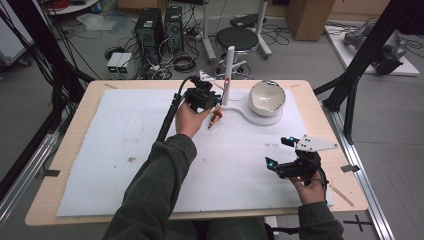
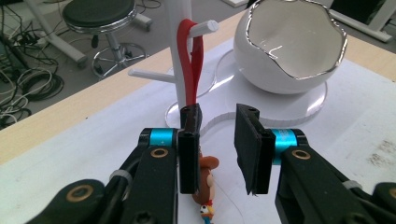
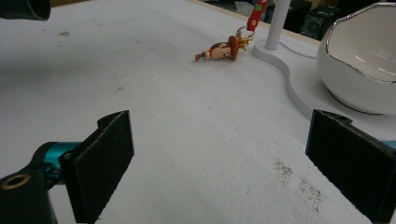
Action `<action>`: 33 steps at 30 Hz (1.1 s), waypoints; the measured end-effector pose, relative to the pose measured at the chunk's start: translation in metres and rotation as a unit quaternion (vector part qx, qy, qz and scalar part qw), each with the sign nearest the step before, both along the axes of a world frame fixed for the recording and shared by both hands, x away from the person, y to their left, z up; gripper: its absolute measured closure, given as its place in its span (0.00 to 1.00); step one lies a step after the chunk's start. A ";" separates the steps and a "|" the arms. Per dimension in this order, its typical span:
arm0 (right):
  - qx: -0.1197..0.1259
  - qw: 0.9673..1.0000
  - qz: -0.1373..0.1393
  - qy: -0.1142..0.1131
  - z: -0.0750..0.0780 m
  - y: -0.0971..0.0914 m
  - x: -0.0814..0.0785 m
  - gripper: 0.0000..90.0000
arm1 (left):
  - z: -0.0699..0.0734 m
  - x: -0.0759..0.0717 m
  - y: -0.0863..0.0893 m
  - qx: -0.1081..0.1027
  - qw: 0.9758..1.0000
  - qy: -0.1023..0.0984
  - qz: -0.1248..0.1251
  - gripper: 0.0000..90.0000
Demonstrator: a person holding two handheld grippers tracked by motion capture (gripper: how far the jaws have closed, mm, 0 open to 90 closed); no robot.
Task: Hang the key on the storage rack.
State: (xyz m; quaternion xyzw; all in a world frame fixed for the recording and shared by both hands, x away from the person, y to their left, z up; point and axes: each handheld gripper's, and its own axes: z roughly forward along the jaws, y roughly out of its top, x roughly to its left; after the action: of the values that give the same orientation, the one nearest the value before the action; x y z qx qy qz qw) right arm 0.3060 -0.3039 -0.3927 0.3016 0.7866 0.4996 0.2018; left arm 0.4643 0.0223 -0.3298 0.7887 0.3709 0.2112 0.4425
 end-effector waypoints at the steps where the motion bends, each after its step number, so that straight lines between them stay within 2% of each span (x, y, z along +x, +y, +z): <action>1: -0.001 1.000 0.001 -0.001 0.000 0.000 0.000 0.07 | 0.000 -0.001 0.001 -0.001 1.000 -0.001 -0.002 0.78; 15: 0.000 1.000 -0.002 0.001 0.000 0.000 0.000 0.07 | 0.002 -0.016 0.019 -0.016 1.000 -0.003 -0.018 0.70; 25: -0.003 1.000 -0.002 -0.001 0.000 0.001 0.000 0.07 | 0.001 -0.027 0.031 -0.035 0.999 -0.007 -0.026 0.57; 28: -0.002 1.000 -0.002 0.000 0.000 0.001 0.000 0.07 | 0.001 -0.029 0.036 -0.038 0.999 -0.002 -0.032 0.52; 33: -0.003 1.000 -0.006 -0.001 0.000 0.000 -0.002 0.07 | 0.001 -0.034 0.046 -0.051 0.998 -0.007 -0.028 0.48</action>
State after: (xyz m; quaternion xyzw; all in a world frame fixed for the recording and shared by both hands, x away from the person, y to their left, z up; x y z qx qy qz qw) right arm 0.3043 -0.3036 -0.3927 0.3047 0.7859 0.4969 0.2066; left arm 0.4306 0.0679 -0.3285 0.7737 0.3560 0.1847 0.4904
